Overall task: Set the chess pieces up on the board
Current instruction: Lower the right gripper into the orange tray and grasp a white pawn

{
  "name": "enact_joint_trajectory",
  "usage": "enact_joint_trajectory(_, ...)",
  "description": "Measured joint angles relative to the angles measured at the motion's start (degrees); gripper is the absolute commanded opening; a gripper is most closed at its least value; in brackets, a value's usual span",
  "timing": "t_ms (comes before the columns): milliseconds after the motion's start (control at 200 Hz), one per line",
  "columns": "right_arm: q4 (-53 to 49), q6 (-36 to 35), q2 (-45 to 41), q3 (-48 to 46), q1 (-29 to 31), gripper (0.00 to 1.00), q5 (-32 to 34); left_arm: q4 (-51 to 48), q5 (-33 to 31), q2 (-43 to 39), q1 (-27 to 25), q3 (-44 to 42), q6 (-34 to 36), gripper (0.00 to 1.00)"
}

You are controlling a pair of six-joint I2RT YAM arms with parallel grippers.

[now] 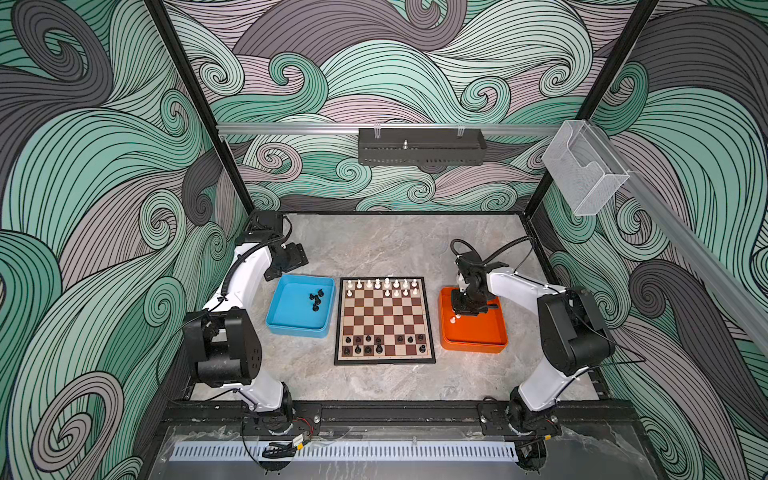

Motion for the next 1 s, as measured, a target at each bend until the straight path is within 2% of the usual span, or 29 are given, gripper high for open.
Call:
enact_joint_trajectory(250, 0.11, 0.00, 0.00, 0.22, 0.07, 0.17, 0.04, 0.02, 0.09, 0.00, 0.28, -0.02, 0.02, 0.86)
enact_joint_trajectory(615, -0.04, 0.00, 0.00, 0.22, 0.28, 0.21, 0.09, 0.07, 0.11, 0.00, 0.39, -0.07, 0.04, 0.86)
enact_joint_trajectory(1001, -0.46, 0.00, 0.00, 0.20, 0.33, 0.16, 0.09, 0.55, 0.48, 0.00, 0.46, -0.55, 0.04, 0.86)
